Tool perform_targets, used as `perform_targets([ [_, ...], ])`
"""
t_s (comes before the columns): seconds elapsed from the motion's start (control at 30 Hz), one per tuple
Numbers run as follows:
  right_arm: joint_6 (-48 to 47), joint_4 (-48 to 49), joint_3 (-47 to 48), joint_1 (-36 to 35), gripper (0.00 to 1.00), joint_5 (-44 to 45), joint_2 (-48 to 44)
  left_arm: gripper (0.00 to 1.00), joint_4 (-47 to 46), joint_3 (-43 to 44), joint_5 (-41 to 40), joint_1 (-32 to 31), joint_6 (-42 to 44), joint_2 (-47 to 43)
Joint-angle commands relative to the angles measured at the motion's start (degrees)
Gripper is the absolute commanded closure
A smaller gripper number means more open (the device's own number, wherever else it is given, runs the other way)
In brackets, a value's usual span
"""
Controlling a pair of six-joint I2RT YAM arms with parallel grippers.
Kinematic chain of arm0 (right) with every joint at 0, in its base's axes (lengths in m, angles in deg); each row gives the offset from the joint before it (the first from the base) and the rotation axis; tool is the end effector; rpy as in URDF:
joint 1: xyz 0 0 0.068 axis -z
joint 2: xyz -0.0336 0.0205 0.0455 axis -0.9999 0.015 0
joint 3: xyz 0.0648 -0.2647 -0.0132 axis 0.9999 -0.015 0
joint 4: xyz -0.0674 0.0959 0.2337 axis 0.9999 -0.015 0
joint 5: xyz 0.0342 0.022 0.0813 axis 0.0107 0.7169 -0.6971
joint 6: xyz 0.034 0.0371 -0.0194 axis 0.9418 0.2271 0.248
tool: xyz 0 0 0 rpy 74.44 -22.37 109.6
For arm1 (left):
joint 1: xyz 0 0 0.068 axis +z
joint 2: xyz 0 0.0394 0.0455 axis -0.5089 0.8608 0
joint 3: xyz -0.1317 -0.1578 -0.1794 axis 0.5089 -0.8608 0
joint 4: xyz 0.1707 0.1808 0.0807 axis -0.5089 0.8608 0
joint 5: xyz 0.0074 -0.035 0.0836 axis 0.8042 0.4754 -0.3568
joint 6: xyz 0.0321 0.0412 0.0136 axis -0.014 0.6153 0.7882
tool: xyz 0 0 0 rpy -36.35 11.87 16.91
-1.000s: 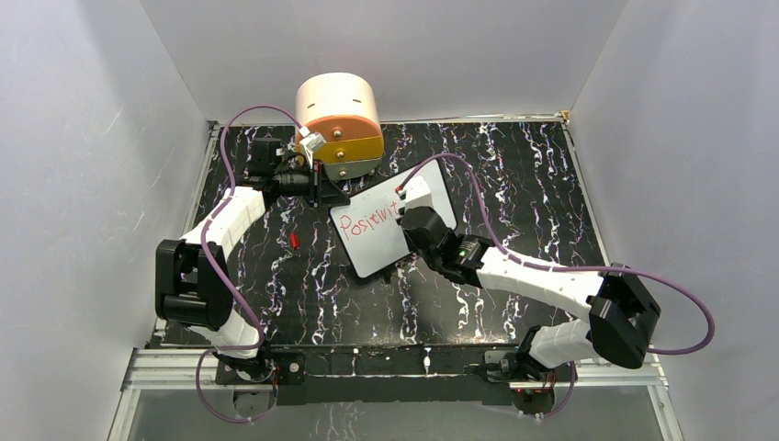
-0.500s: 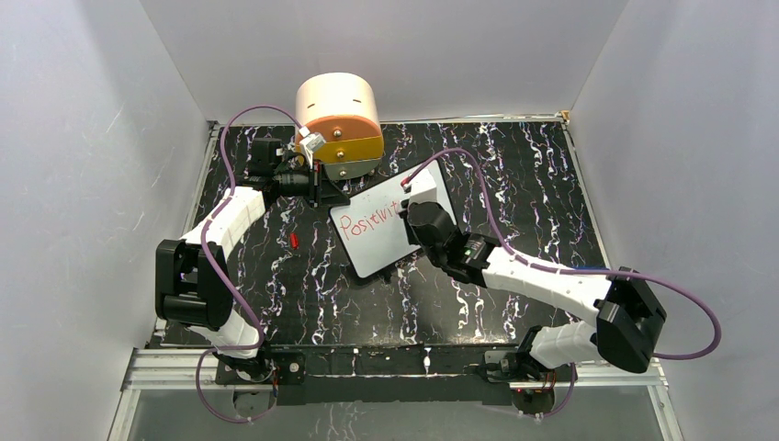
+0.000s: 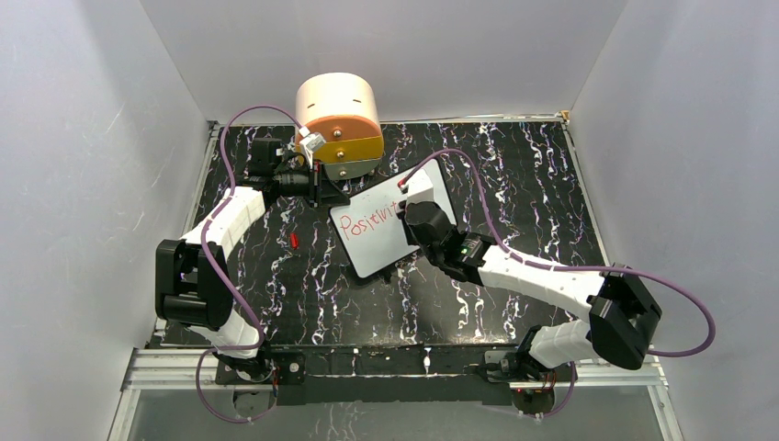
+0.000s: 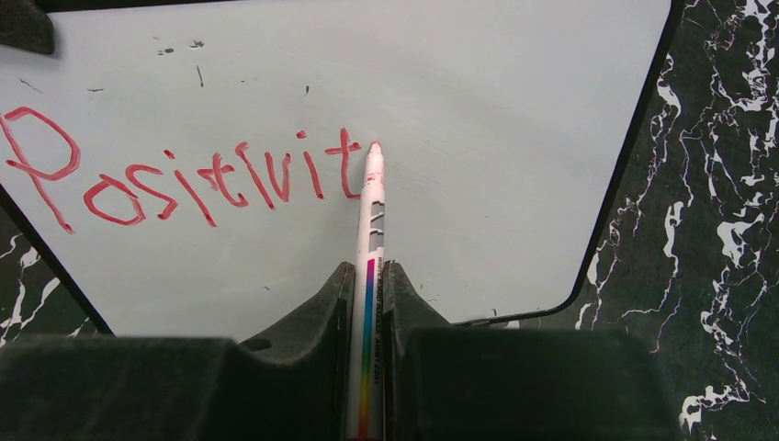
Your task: Write a sentence on the whiteboard
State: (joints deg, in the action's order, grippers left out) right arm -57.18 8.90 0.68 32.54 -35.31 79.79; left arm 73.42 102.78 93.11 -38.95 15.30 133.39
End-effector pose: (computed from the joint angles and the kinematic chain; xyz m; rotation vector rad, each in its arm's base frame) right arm 0.1829 0.2409 0.2790 -0.3676 1.8882 0.2017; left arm 0.3363 -0.0808 0.2729 0.7326 1.9256 -1.2295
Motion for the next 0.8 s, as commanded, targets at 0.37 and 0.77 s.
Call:
perform_targets([
  [0.37, 3.29, -3.97, 0.32, 0.43, 1.00, 1.00, -0.63, 1.00, 3.53, -1.05, -3.80, -0.52, 1.70, 1.32],
  [0.77, 1.09, -1.00, 0.81, 0.77, 1.00, 3.25, -2.55, 1.00, 3.54, -1.01, -3.89, -0.52, 1.71, 1.16],
])
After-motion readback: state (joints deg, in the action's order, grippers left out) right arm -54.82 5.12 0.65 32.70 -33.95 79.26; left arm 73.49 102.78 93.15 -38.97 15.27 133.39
